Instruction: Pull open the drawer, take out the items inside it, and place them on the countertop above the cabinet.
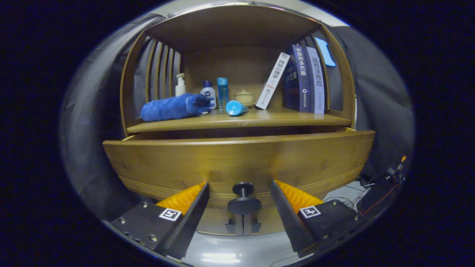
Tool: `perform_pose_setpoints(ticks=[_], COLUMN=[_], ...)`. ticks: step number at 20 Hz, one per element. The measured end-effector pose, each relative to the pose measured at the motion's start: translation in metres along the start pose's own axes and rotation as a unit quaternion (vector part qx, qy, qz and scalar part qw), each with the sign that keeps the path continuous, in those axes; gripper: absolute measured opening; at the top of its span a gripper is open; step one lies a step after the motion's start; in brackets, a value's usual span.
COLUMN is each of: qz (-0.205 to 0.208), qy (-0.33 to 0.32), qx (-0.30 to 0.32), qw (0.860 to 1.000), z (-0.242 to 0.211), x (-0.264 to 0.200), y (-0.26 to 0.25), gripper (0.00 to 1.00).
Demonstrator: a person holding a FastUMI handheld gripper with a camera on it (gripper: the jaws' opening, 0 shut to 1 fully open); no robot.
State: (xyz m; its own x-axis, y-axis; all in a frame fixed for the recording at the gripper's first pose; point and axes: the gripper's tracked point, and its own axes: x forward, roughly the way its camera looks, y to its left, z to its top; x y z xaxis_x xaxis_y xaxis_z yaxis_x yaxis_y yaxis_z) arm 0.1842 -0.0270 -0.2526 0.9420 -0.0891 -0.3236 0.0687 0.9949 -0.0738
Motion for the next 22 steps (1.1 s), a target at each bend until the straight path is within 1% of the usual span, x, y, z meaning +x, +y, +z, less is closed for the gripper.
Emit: perform_pose_setpoints(ticks=[5,10,12,14,15,16,19,22], qz=[0.000,0.002,0.004,0.001,0.002,0.014,0.003,0.004], qy=[-0.004,-0.006,0.008,0.039,0.053,0.051,0.037,0.028], qx=[0.017,0.016,0.031,0.024,0.020,0.022,0.008,0.032], qw=[1.000,1.000,0.999,0.999,0.998,0.998,0.999,0.999], z=[0.005,0.008,0.007,0.000,-0.006,-0.006,0.003,0.015], x=[0.021,0.039,0.049,0.061,0.060,0.058,0.040,0.014], y=[0.004,0.000,0.005,0.008,0.011,0.020,0.019,0.019], gripper=[1.00,1.00,1.00,1.00,1.00,1.00,1.00,1.00])
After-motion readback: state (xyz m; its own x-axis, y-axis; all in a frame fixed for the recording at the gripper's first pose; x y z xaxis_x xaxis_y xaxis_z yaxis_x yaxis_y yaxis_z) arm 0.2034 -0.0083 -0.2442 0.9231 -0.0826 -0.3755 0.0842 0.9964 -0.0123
